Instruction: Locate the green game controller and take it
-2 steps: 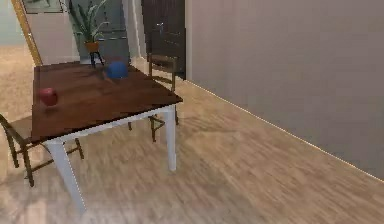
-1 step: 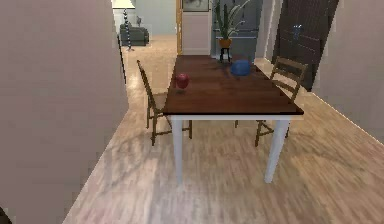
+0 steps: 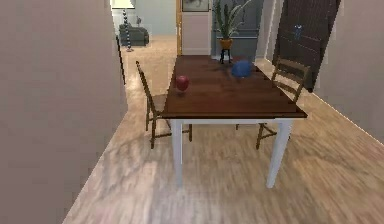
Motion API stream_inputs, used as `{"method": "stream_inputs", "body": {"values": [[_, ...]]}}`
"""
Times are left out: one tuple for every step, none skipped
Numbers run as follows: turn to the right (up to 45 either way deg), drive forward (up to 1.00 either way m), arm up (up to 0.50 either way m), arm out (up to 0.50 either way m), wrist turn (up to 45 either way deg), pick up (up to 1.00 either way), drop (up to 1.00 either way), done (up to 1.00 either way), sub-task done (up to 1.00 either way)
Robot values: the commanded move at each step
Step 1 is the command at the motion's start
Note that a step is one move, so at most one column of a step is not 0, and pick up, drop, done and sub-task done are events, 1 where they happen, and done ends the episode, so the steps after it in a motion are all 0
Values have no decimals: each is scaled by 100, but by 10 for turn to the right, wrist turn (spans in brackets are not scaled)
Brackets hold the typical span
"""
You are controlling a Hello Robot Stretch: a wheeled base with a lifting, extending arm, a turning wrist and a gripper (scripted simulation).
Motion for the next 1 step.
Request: {"method": "stream_inputs", "body": {"values": [[450, 0, 0, 0, 0, 0, 0, 0, 0]]}}
